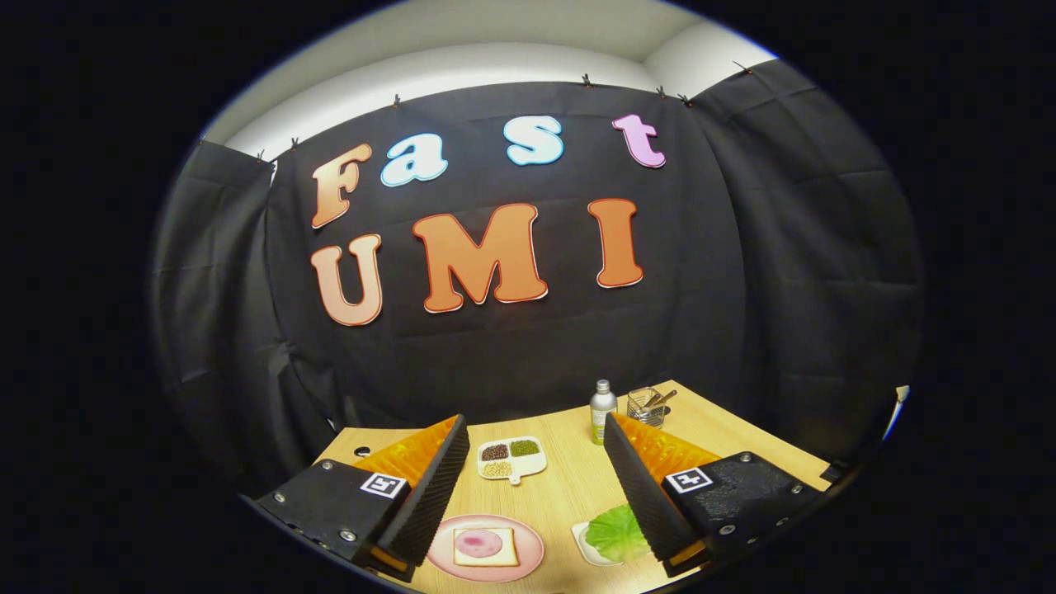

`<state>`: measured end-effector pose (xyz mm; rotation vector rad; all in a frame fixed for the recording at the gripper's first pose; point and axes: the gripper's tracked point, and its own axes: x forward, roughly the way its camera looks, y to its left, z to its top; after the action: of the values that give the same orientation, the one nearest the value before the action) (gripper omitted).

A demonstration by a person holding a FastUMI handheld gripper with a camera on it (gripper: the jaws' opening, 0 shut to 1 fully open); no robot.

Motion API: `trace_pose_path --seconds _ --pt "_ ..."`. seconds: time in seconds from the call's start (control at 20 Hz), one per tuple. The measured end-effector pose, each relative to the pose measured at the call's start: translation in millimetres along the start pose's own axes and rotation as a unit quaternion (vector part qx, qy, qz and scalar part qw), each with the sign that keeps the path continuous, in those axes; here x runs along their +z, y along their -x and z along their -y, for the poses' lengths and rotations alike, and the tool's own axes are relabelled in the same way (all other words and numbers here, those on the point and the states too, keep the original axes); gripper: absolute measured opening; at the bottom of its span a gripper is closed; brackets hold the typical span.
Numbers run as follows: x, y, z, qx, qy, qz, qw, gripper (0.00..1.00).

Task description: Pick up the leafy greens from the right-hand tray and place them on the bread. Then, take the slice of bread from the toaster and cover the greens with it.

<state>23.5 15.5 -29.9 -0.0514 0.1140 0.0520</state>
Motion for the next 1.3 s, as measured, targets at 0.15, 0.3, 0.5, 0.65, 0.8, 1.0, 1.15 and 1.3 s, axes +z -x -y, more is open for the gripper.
trace_pose_path --seconds 0.15,0.3,0.5,0.65,0.8,1.0,1.15,1.3 --pt "-2.6 -1.9 6.0 -0.003 0.002 0.001 1.0 0.98" --pt "-19.2 -7.0 18.9 -0.008 0.011 -0.007 1.0 0.98" --pt "-73.9 -19.4 39.1 -0.013 0.044 -0.053 0.998 0.98" --pt "-123.3 -31.1 61.8 -0.019 0.068 -0.103 0.992 0.98" --pt "-167.3 -43.2 78.5 -0.021 0.065 -0.155 0.986 0.98" --pt "-214.1 -58.8 101.0 -0.032 0.091 -0.21 0.973 0.99" --pt "-239.4 -64.9 111.0 -0.033 0.1 -0.246 0.964 0.99" --pt "-269.2 -66.1 118.2 -0.034 0.11 -0.287 0.951 0.99"
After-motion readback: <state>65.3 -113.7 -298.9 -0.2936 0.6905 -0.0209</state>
